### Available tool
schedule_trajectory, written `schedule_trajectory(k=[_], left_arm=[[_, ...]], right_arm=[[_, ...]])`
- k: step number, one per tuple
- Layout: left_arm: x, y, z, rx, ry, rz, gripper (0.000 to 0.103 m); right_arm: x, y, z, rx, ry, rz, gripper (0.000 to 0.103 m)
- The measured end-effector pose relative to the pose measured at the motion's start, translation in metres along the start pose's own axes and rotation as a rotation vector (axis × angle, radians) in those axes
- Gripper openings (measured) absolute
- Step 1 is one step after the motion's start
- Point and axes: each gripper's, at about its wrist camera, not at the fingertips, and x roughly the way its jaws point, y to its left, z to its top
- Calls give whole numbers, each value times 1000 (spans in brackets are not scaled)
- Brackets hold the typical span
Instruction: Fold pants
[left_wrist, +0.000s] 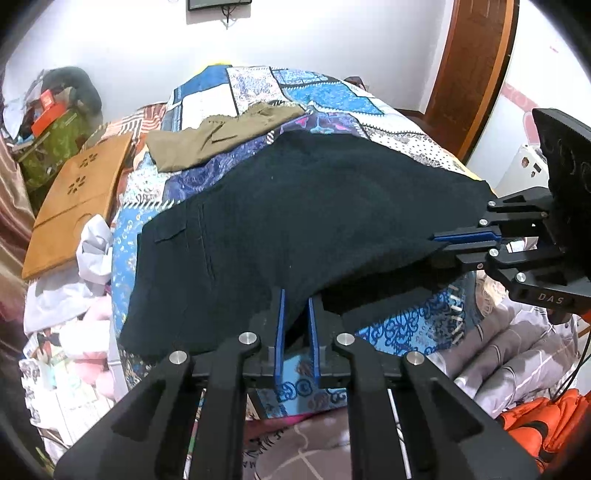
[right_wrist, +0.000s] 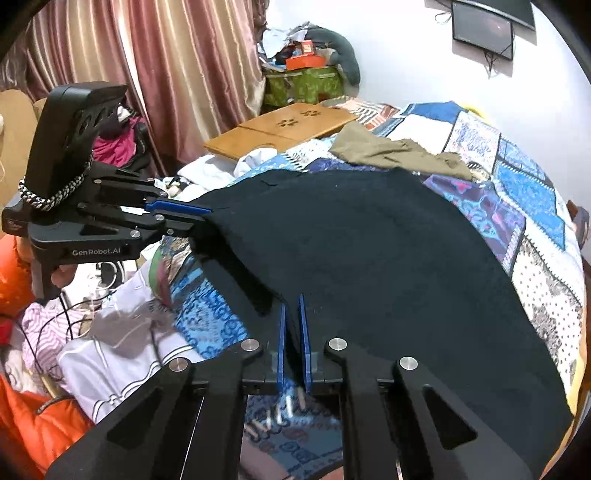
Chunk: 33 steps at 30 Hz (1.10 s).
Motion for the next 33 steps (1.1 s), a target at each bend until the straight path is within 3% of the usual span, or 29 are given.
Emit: schedule_trajectory(k=[10,12,15,17,20,23,27,29,31,33], left_arm=[[2,7,-17,-57,43,-24,11],[-9,8,-17,-73,29,-13,11],[-28,8,-12,-86,-23,-3,11],[-38,7,-3,-91,-61,9,12],[-33,9,13,-113,-85,5,20],[-10,10,22,-120,-54,5,21],[28,9,10,-105,52,15,22],[35,12,-3,-109,66,11,27],[32,16,-9,-107,64,25,40],[27,20,-11,-98,76,51,41]], right_arm=[[17,-1,-11,25,73,15,12],[11,0,-9,20,80,17,26],[-6,0,-4,2,28,-11,36],[-19,-1,0,-11,-20,-25,36],[-25,-14,6,34,-53,-46,38],[-14,-31,5,104,-38,-65,38],[13,-48,-17,177,57,-106,38],[12,-53,-28,199,50,-93,38],[4,-53,-37,210,33,-99,38],[-4,-54,-41,213,31,-107,38]])
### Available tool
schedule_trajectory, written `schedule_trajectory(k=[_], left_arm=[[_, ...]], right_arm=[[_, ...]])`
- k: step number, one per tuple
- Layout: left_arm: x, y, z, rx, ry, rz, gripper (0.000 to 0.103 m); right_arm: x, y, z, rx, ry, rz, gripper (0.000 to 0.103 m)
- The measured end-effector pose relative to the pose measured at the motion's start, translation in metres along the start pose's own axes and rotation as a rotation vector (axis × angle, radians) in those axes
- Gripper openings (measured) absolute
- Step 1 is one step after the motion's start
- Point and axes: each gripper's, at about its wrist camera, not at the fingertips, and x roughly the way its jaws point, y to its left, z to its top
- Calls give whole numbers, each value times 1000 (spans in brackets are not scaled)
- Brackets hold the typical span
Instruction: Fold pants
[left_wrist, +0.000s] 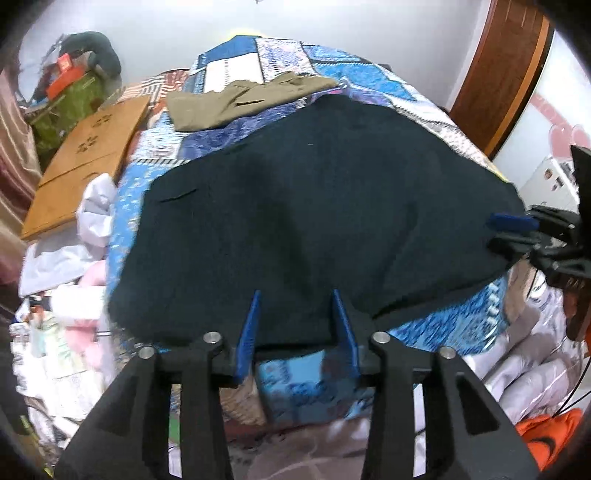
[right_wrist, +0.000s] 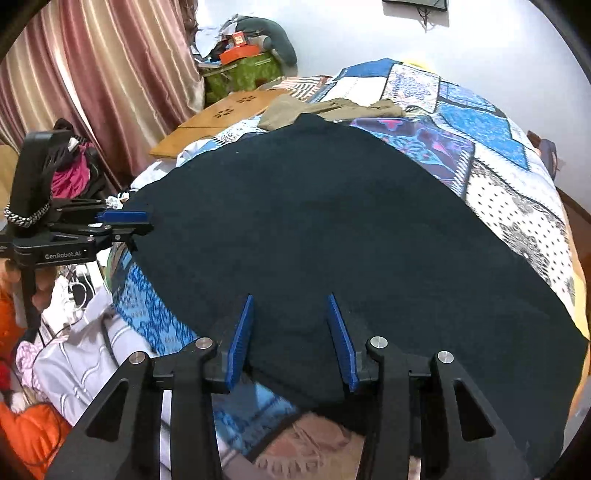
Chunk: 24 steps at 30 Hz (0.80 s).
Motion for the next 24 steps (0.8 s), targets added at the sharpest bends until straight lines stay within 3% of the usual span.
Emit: schedule_trajectory(k=[7,11,14,18,24], left_arm=[[-25,-3,24,29,-37,15,41],[-33,-36,54,113,-100,-4,45],[-25,-69,79,175,-111,-60,46],[2,-111,101,232,-78,-99,50],[51,-175,115,313,34,-142,50]], right_arm=[[-41,-38,-19,151,-60,-97,38],[-83,-71,-37,272,-154,-205,53],[-114,-94,-55,347,-203,-300,54],[-150,-120,-87,472,-275,-392,55],[-166,-147,-141,684,-289,-430,57]])
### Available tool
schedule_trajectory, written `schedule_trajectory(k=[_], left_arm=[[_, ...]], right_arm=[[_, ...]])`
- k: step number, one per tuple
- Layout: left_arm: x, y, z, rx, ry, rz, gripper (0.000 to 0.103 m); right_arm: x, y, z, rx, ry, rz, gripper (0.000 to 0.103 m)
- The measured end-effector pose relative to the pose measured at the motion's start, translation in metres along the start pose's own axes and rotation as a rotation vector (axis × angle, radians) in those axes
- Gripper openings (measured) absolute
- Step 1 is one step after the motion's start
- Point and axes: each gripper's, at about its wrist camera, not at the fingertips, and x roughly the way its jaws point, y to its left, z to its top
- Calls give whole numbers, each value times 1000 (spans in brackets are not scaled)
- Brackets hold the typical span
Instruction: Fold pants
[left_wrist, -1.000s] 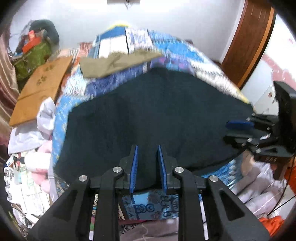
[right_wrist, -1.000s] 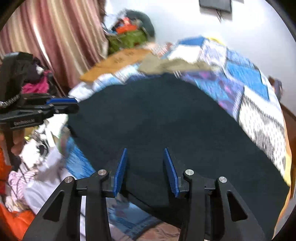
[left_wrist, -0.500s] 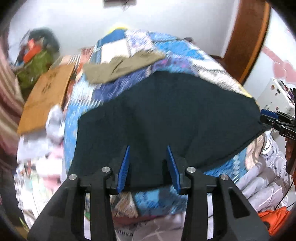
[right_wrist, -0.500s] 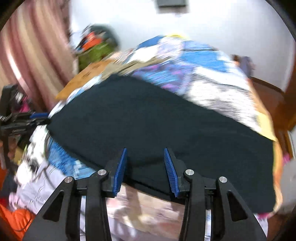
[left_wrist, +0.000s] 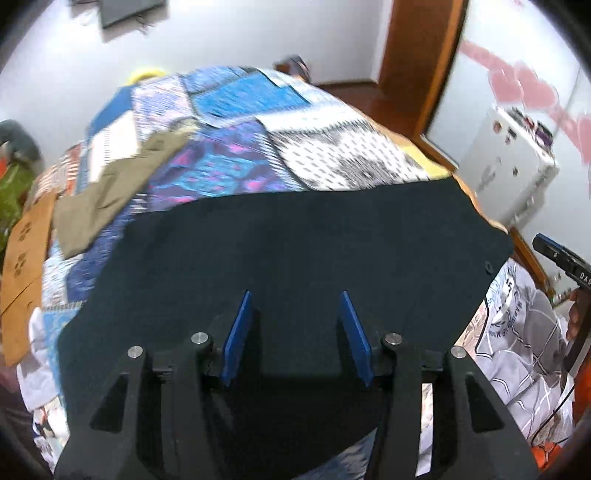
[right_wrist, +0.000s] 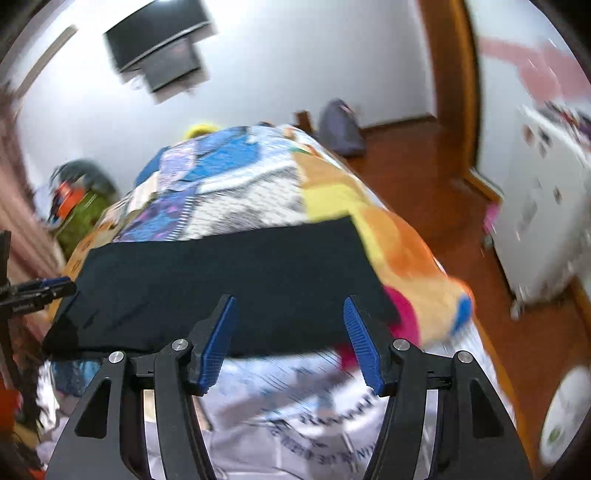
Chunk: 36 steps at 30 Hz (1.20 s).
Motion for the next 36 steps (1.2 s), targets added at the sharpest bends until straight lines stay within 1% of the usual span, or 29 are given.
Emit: schedule_trajectory(k=[3,8,11,13,15,16,17,23,25,26,27,28,29,30,33,36], left_arm=[[20,-20,8,22,51,-31,50],[45,-54,15,83,95,-40,51],[48,-61,16,96,78,-32,58],[53,-62,19,76,78,-41,64],[57,-62,22,59,79,-48,67],[58,-62,23,58,78,-47,68],[59,-63,24,62,76,-44,69],[63,-68,24,75,50,-28,75],[63,-68,24,74,47,-27,77],[64,-69,25,75,47,-25,77],[64,-69,25,76,46,-24,77],[64,-69,26,75,45,-23,77],[64,-69,26,73,43,-25,77],[64,-69,25,72,41,-25,77],[63,-69,23,70,35,-27,77],[62,-69,22,64,35,-34,76]], right_arm=[[7,-18,-16,66,19,-20,57],[21,-40,-30,211,40,17,57],[27,-48,-33,274,49,63,57],[34,-49,-32,285,63,71,57],[40,-50,-32,297,71,82,57],[42,-51,-32,310,70,97,57],[45,-52,-31,321,65,101,59],[57,-61,-26,369,29,115,59],[57,-61,-25,380,13,101,55],[55,-62,-24,385,-1,92,49],[52,-62,-24,387,-11,73,40],[51,-63,-23,387,-16,61,35],[48,-65,-23,389,-27,52,25],[45,-68,-23,393,-44,46,18],[44,-74,-19,406,-40,67,18],[51,-71,-12,372,-27,32,21]])
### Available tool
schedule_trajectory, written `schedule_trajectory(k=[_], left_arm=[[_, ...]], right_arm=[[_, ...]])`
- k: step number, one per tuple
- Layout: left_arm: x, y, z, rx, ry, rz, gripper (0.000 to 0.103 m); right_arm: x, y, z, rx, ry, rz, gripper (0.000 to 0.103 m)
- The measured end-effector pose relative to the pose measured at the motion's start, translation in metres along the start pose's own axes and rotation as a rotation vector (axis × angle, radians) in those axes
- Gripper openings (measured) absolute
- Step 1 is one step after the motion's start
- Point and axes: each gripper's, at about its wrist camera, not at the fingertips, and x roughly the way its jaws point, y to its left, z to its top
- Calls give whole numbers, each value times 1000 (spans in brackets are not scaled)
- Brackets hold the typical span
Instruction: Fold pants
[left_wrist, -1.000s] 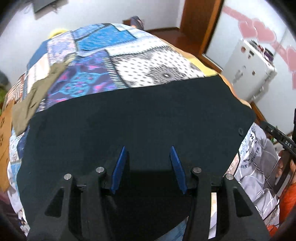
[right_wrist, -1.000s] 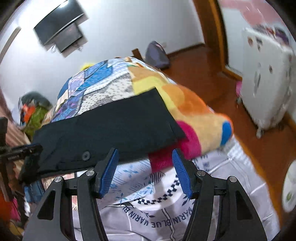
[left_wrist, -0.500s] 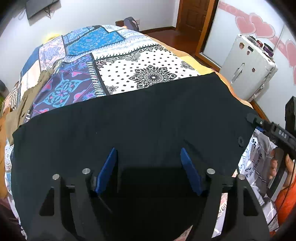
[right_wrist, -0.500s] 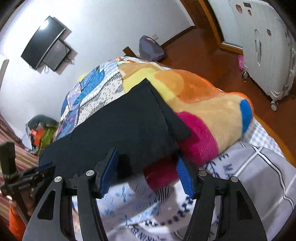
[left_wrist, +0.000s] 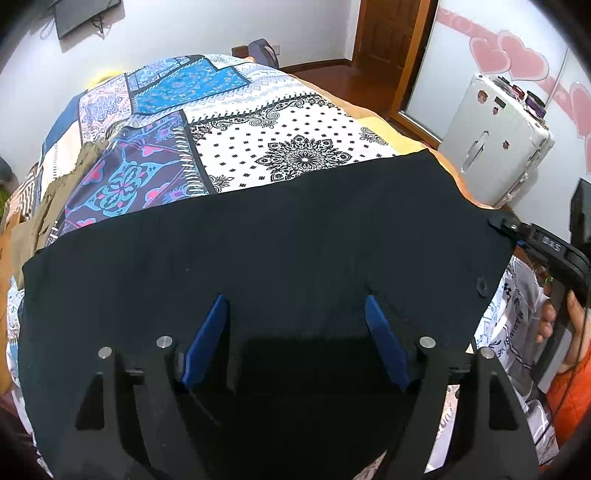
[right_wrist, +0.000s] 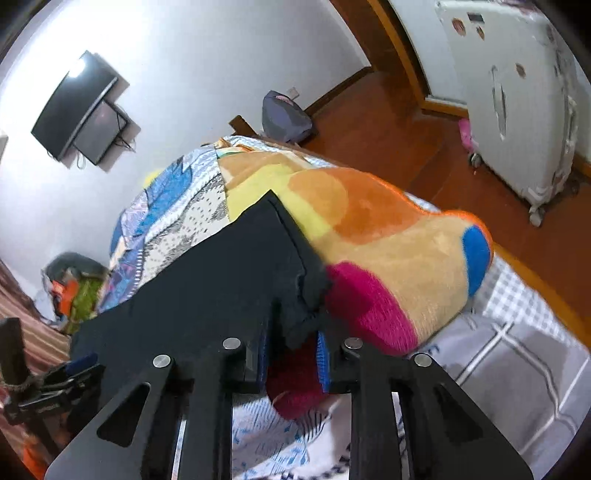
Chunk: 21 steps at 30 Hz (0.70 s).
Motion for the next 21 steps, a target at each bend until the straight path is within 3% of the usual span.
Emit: schedule_trajectory(k=[5,9,14,21], left_arm=[[-8,1,-3,-1,2,-20,76],[-26,7,-1,-14,-45,-15,76],[-58,24,-1,-51,-131,3,76],[-113,64,-13,-96,-264,98,76]], right_arm=[[9,5,7,-9,0,20,11],[-5,26,15,-79,-34,48,9],[-28,65,31,-161,-100,129,8],[-42,147,45,-316,-140,293,8]])
